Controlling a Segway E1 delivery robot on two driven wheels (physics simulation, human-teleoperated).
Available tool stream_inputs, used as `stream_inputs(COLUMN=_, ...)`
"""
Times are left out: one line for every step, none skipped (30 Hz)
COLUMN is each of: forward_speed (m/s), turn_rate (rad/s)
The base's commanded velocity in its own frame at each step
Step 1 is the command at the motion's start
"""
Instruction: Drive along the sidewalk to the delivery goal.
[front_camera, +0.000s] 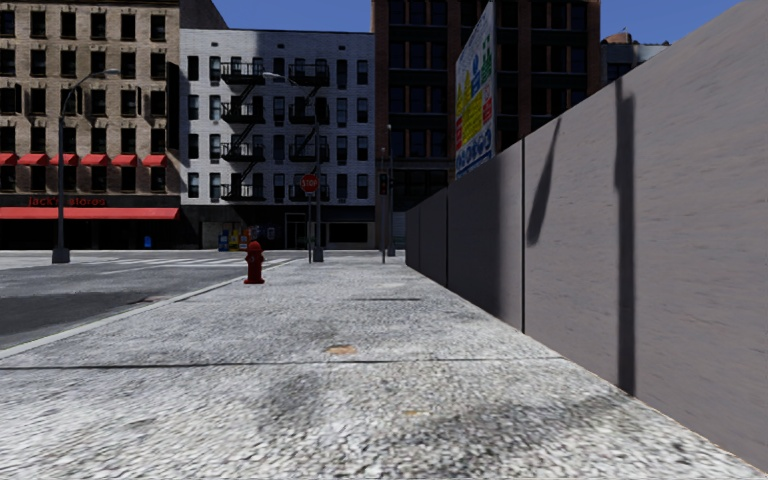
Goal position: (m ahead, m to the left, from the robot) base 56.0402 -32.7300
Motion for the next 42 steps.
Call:
stream_inputs(forward_speed=2.0, turn_rate=0.18)
stream_inputs(forward_speed=2.0, turn_rate=0.18)
stream_inputs(forward_speed=2.0, turn_rate=0.19)
stream_inputs(forward_speed=2.0, turn_rate=0.19)
stream_inputs(forward_speed=2.0, turn_rate=0.19)
stream_inputs(forward_speed=2.0, turn_rate=0.19)
stream_inputs(forward_speed=2.0, turn_rate=0.19)
stream_inputs(forward_speed=2.0, turn_rate=0.19)
stream_inputs(forward_speed=2.0, turn_rate=0.22)
stream_inputs(forward_speed=2.0, turn_rate=0.34)
stream_inputs(forward_speed=2.0, turn_rate=0.37)
stream_inputs(forward_speed=2.0, turn_rate=0.28)
stream_inputs(forward_speed=2.0, turn_rate=0.11)
stream_inputs(forward_speed=2.0, turn_rate=0.0)
stream_inputs(forward_speed=2.0, turn_rate=0.0)
stream_inputs(forward_speed=2.0, turn_rate=0.0)
stream_inputs(forward_speed=2.0, turn_rate=0.0)
stream_inputs(forward_speed=2.0, turn_rate=0.0)
stream_inputs(forward_speed=2.0, turn_rate=0.0)
stream_inputs(forward_speed=2.0, turn_rate=0.0)
stream_inputs(forward_speed=2.0, turn_rate=0.0)
stream_inputs(forward_speed=2.0, turn_rate=0.0)
stream_inputs(forward_speed=2.0, turn_rate=0.0)
stream_inputs(forward_speed=2.0, turn_rate=0.0)
stream_inputs(forward_speed=2.0, turn_rate=0.0)
stream_inputs(forward_speed=2.0, turn_rate=0.0)
stream_inputs(forward_speed=2.0, turn_rate=0.0)
stream_inputs(forward_speed=2.0, turn_rate=0.0)
stream_inputs(forward_speed=2.0, turn_rate=0.0)
stream_inputs(forward_speed=2.0, turn_rate=0.0)
stream_inputs(forward_speed=2.0, turn_rate=0.0)
stream_inputs(forward_speed=2.0, turn_rate=0.0)
stream_inputs(forward_speed=2.0, turn_rate=0.0)
stream_inputs(forward_speed=2.0, turn_rate=0.0)
stream_inputs(forward_speed=2.0, turn_rate=0.0)
stream_inputs(forward_speed=2.0, turn_rate=0.0)
stream_inputs(forward_speed=2.0, turn_rate=0.0)
stream_inputs(forward_speed=2.0, turn_rate=0.0)
stream_inputs(forward_speed=2.0, turn_rate=0.0)
stream_inputs(forward_speed=2.0, turn_rate=0.0)
stream_inputs(forward_speed=2.0, turn_rate=0.0)
stream_inputs(forward_speed=2.0, turn_rate=0.0)
